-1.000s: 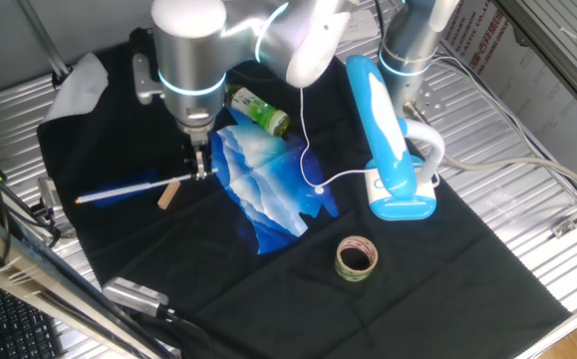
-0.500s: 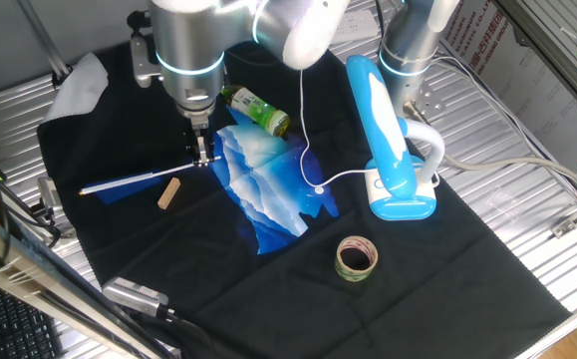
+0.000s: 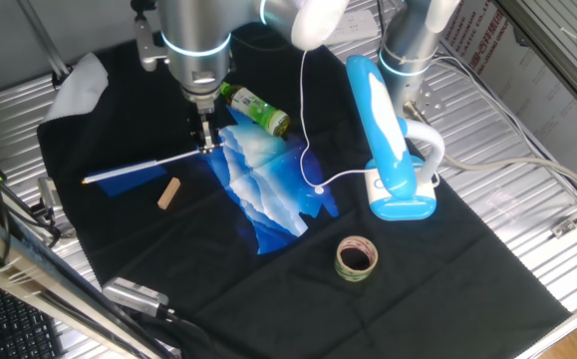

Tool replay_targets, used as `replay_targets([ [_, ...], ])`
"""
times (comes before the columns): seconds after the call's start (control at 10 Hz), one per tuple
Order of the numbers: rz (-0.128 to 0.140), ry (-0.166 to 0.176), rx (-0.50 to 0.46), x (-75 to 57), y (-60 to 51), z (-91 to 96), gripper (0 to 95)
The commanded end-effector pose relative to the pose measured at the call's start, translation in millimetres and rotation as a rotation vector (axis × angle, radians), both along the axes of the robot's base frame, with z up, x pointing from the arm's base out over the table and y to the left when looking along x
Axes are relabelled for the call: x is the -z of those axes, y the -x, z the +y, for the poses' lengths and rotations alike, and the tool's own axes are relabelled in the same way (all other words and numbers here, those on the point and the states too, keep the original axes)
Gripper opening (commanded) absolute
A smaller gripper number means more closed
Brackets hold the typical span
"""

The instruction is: Wave the flag

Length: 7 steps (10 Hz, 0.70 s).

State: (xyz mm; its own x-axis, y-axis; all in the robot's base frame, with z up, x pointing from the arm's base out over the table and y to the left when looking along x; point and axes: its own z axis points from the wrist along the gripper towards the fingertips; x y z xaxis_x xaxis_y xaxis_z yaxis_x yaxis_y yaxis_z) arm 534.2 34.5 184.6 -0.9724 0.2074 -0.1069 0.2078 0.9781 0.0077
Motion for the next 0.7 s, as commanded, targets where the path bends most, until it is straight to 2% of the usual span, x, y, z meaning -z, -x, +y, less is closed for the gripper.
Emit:
replay_targets([
  [0.1, 0.007, -0.001, -0.002, -6.0, -0.9, 1.1, 0.0],
  [0.2, 0.013, -0.002, -0.005, -16.6, -0.1, -0.5, 0.0],
  [0.7, 0.020, 0.002, -0.016, -43.1, 5.9, -7.4, 0.0],
])
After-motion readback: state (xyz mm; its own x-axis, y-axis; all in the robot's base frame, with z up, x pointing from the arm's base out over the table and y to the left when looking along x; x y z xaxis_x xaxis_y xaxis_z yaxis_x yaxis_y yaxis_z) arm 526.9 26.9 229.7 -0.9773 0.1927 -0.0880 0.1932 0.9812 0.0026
